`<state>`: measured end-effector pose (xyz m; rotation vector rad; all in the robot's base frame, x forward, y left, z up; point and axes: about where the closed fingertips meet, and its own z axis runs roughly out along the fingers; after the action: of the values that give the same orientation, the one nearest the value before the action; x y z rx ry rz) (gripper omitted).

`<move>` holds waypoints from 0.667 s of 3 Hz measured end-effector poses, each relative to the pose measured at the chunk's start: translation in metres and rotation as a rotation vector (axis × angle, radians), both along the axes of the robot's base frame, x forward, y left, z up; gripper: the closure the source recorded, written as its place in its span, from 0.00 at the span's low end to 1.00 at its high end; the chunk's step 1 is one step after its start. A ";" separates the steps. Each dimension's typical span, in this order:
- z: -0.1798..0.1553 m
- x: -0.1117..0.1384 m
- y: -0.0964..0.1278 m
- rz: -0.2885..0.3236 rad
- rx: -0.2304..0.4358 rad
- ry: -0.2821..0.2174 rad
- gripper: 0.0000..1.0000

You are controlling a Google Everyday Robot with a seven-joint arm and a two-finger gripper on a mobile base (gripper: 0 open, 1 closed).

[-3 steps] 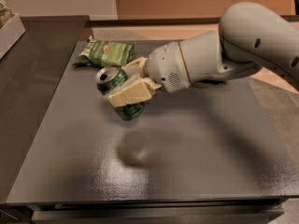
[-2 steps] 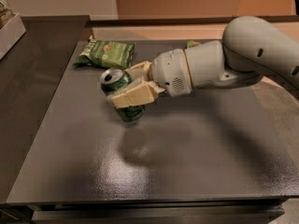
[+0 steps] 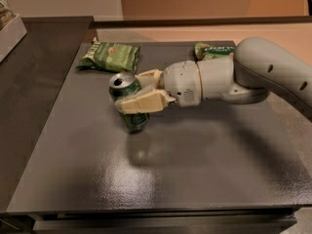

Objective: Place green can upright

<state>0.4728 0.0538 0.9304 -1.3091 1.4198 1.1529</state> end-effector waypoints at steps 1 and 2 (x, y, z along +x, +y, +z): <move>-0.003 0.003 -0.002 0.019 0.050 -0.003 1.00; -0.009 0.005 -0.005 0.036 0.083 -0.010 1.00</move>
Offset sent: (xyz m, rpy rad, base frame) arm 0.0093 -0.0130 -0.0178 0.1225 -0.0137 0.0455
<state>0.4774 0.0489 0.9213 -1.2851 1.3323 1.2148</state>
